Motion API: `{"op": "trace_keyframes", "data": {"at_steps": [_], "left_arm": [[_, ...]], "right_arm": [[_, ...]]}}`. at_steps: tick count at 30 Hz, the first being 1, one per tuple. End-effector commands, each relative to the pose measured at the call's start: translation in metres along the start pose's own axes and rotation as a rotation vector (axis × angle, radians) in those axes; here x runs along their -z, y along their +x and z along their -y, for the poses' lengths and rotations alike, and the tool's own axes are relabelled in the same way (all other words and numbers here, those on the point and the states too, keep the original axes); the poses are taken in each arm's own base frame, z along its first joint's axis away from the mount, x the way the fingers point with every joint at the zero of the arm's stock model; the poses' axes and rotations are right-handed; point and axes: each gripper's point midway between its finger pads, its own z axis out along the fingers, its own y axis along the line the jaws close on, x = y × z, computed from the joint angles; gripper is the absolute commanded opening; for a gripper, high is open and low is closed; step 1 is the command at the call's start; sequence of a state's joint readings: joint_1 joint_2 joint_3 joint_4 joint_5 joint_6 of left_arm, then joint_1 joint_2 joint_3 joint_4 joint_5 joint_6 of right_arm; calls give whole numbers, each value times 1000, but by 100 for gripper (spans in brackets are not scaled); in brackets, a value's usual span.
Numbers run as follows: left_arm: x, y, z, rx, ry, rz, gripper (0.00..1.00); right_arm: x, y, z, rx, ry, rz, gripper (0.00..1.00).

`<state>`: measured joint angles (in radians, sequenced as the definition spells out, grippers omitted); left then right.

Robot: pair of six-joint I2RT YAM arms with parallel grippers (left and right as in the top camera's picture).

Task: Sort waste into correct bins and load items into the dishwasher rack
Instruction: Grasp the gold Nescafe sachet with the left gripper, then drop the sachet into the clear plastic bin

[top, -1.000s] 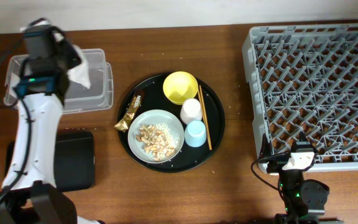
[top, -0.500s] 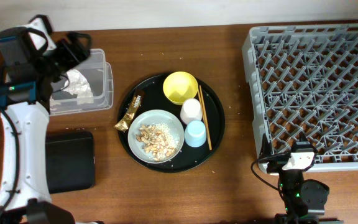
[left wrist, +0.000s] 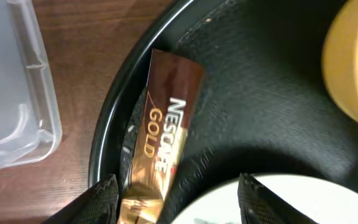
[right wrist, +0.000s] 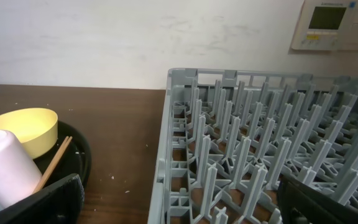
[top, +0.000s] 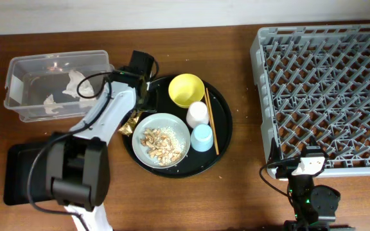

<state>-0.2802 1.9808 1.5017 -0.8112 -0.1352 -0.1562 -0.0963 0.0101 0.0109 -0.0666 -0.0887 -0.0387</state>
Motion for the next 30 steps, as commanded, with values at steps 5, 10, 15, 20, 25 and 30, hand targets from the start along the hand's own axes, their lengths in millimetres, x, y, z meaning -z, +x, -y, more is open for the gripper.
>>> {"op": "trace_keyframes", "data": {"at_steps": [5, 10, 15, 20, 25, 30], "left_arm": [[-61, -4, -13, -39, -126, -6, 61], [-62, -5, -13, -41, -126, -1, 33], [-9, -41, -15, -20, -114, 88, 3], [109, -103, -54, 134, -144, 401, 1], [138, -130, -185, 679, -243, 637, 1], [81, -106, -251, 855, -293, 541, 83]], "right_arm": [[0, 2, -3, 2, -17, -2, 98], [0, 2, -3, 2, -16, -2, 98], [0, 2, -3, 2, -17, -2, 98], [0, 2, -3, 2, -17, -2, 98], [0, 2, -3, 2, -16, -2, 98], [0, 2, -3, 2, -17, -2, 98]]}}
